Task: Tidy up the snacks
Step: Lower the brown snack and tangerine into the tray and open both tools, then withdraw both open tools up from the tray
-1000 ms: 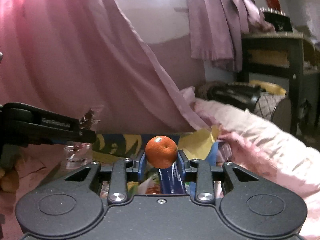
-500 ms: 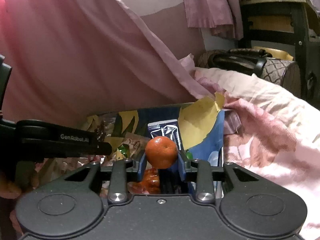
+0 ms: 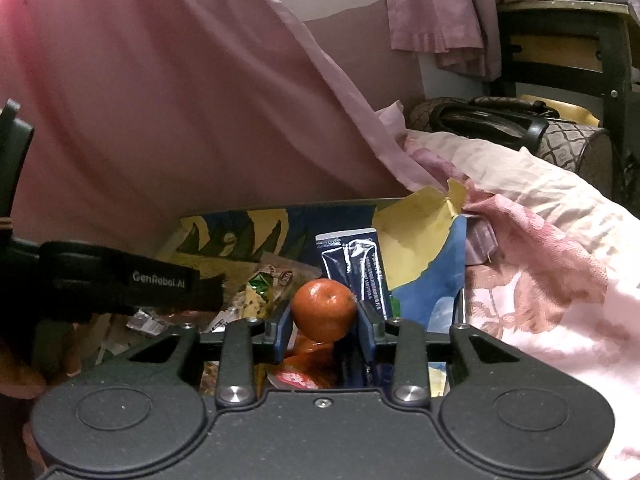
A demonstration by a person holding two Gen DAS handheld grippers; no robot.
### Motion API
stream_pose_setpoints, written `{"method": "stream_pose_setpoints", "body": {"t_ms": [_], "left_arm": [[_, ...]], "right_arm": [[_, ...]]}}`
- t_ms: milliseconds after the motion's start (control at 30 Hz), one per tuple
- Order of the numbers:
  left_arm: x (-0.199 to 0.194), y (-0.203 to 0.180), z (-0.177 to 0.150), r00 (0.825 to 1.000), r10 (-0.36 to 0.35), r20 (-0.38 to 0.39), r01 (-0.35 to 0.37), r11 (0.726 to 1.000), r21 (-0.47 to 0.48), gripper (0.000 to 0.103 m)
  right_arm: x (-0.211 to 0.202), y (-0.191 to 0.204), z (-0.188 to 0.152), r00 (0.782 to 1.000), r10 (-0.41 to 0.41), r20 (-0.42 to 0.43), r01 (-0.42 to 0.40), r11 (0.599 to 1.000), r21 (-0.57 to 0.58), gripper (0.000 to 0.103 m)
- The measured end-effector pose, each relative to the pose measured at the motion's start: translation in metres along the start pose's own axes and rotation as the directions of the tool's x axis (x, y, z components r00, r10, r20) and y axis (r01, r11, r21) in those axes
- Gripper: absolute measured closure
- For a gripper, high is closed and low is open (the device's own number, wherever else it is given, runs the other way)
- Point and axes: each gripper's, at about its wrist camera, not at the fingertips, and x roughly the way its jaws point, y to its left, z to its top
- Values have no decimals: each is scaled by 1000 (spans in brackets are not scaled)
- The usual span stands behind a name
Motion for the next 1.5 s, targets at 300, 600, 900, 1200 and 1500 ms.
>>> {"method": "stream_pose_setpoints", "body": {"t_ms": [300, 600, 900, 1200, 1500], "left_arm": [[-8, 1, -1, 1000, 22, -6, -23, 999, -49, 56], [-25, -1, 1, 999, 40, 33, -38, 997, -69, 34], [-63, 7, 2, 992, 65, 106, -54, 993, -103, 17], [-111, 18, 0, 977, 86, 194, -60, 989, -135, 7], [-152, 33, -29, 962, 89, 257, -44, 983, -176, 3]], "right_arm": [[-5, 0, 1, 1000, 8, 9, -8, 1000, 20, 50], [-17, -1, 6, 999, 12, 38, -13, 999, 29, 32], [-46, 0, 13, 995, -1, 99, -3, 999, 39, 15], [-92, 13, 22, 984, 2, 177, 1, 1000, -17, 3], [-140, 27, 20, 969, 9, 248, 11, 997, -79, 1]]}}
